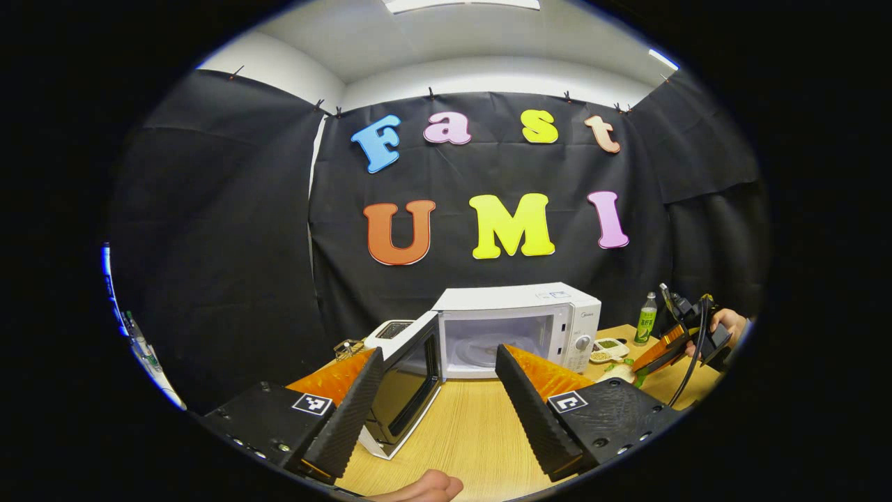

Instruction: Open the microwave oven with the left hand, put the food in, and close the microwave oven.

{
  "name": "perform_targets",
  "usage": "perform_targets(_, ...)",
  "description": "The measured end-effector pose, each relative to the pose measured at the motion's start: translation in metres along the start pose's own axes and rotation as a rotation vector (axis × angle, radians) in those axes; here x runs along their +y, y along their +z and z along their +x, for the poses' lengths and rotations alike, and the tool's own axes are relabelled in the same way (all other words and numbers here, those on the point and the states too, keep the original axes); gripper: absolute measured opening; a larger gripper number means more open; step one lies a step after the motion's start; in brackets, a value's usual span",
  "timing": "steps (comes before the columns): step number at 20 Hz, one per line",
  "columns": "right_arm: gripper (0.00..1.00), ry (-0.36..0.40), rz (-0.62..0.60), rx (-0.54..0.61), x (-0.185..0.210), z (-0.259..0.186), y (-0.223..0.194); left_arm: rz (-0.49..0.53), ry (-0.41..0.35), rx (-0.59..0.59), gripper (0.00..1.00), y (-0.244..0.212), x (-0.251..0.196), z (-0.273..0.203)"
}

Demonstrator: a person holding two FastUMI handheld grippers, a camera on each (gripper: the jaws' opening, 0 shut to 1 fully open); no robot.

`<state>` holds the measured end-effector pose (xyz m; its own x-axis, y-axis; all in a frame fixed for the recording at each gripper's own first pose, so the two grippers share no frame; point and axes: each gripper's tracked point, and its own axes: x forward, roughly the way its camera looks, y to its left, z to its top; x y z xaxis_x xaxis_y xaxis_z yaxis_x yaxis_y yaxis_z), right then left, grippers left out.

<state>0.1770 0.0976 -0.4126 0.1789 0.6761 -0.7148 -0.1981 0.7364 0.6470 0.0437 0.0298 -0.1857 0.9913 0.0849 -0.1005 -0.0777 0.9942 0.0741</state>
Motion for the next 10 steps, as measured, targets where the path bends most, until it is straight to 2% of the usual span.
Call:
perform_targets(1, 0.77, 0.012, 0.009, 0.016, 0.003, 0.005, -0.001, -0.004, 0.001, 0.001, 0.96, 0.000, 0.000, 0.000)
perform_targets(2, 0.89, 0.026, 0.032, 0.032, 0.005, 0.011, -0.004, -0.006, 0.002, 0.003, 0.96, -0.001, 0.003, 0.000)
perform_targets(3, 0.86, 0.047, 0.050, 0.046, 0.010, 0.014, -0.006, -0.010, 0.003, 0.008, 0.96, -0.004, 0.005, -0.002)
perform_targets(4, 0.77, 0.024, 0.088, 0.038, 0.006, 0.018, -0.007, -0.013, 0.002, 0.011, 0.96, -0.005, 0.005, -0.002)
perform_targets(5, 0.32, 0.006, 0.101, 0.016, 0.008, 0.015, -0.001, -0.015, -0.001, 0.010, 0.96, -0.005, 0.007, -0.004)
perform_targets(6, 0.30, -0.007, 0.047, 0.005, 0.012, 0.010, 0.000, -0.014, -0.001, 0.005, 0.96, -0.004, 0.009, -0.007)
perform_targets(7, 0.19, -0.026, 0.011, -0.023, 0.018, 0.001, 0.004, -0.015, 0.001, -0.002, 0.96, -0.003, 0.012, -0.009)
perform_targets(8, 0.28, -0.046, -0.022, -0.049, 0.025, -0.008, 0.008, -0.019, 0.000, -0.006, 0.96, -0.002, 0.016, -0.010)
perform_targets(9, 0.19, -0.066, -0.071, -0.067, 0.033, -0.015, 0.010, -0.027, -0.001, -0.007, 0.96, -0.003, 0.020, -0.012)
perform_targets(10, 0.19, -0.083, -0.117, -0.083, 0.041, -0.022, 0.010, -0.034, 0.000, -0.009, 0.96, -0.003, 0.024, -0.015)
